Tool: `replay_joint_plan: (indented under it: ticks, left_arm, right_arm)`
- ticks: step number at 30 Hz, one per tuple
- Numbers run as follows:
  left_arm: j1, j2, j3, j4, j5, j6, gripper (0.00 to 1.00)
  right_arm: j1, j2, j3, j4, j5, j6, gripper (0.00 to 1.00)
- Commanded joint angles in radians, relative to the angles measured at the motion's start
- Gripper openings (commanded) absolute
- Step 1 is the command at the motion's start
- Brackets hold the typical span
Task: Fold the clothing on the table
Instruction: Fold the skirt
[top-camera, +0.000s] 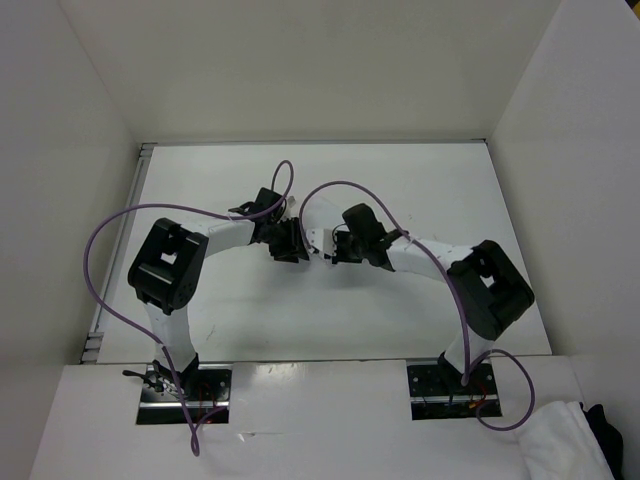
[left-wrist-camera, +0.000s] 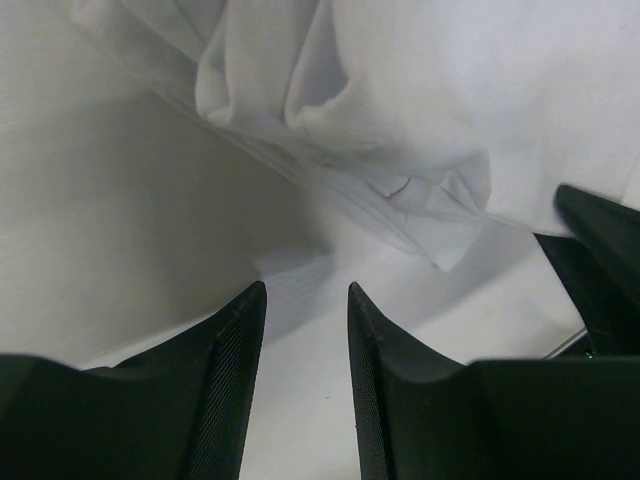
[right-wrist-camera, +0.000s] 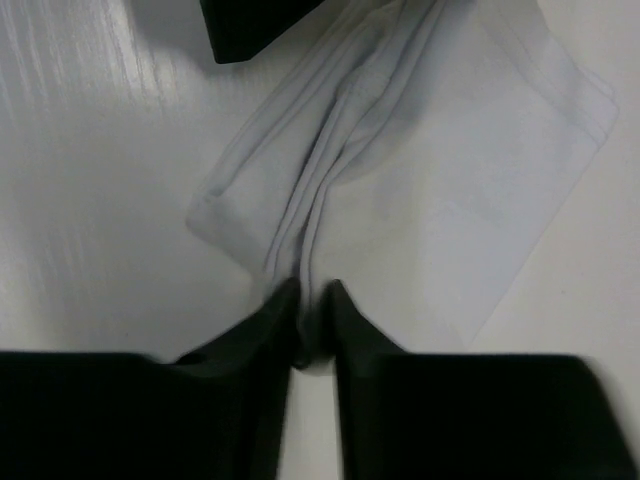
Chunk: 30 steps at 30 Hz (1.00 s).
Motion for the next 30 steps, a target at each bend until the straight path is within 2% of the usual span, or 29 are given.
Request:
replay_joint_plan:
  ticks: [1,4,8,22,30]
  left_arm:
    - [0.005,-0.007,-0.009,0.011,0.013,0.007,0.46]
    - [0.005,0.002,-0.009,0.022,0.022,0.007,0.46]
    - [0.005,0.027,-0.009,0.062,0.031,0.007,0.46]
    - [0.005,0.109,0.021,0.175,0.097,-0.051,0.46]
    - [0.005,0.12,0.01,0.203,0.108,-0.062,0.46]
  right_arm:
    - [0.009,0.011,0.056,0.035,0.033,0.03,0.18]
    - [0.029,0.062,0.123,0.002,0.096,0.087,0.0]
    - [0.029,0.071,0.157,-0.009,0.11,0.139,0.0]
    - [0.038,-0.111,0.214,-0.157,-0.065,0.32,0.0]
    - [0.056,-0.078,0.246,-0.166,-0.105,0.426,0.0]
